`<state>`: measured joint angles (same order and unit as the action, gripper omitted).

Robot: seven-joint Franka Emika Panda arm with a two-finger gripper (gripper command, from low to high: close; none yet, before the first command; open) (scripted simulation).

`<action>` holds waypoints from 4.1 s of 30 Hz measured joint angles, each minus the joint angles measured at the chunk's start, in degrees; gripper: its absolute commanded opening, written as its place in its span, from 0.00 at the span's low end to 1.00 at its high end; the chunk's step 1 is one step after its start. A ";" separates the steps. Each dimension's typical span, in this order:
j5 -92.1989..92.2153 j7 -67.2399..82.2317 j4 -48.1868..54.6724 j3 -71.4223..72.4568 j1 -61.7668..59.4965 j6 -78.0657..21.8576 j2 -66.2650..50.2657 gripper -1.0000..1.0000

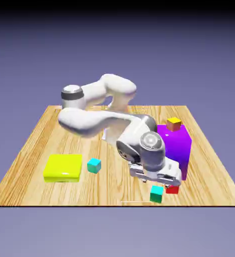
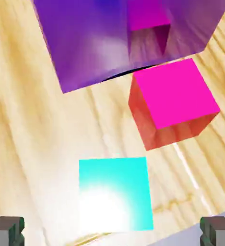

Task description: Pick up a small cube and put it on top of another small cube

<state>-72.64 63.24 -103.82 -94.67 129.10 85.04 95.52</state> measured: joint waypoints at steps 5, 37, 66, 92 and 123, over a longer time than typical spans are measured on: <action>-1.54 -0.09 -0.75 -1.75 -0.36 1.43 1.10 0.00; 18.13 -75.00 -20.08 48.24 -59.54 19.30 -26.34 0.00; 33.76 -147.20 -40.24 92.63 -117.21 39.64 -50.42 0.00; 47.55 -212.10 -58.32 132.44 -168.92 57.83 -72.01 0.00; 52.52 -228.79 -62.74 191.24 -232.68 77.96 -76.09 0.00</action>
<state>-20.12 -165.54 -166.56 96.57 -103.57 163.00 19.42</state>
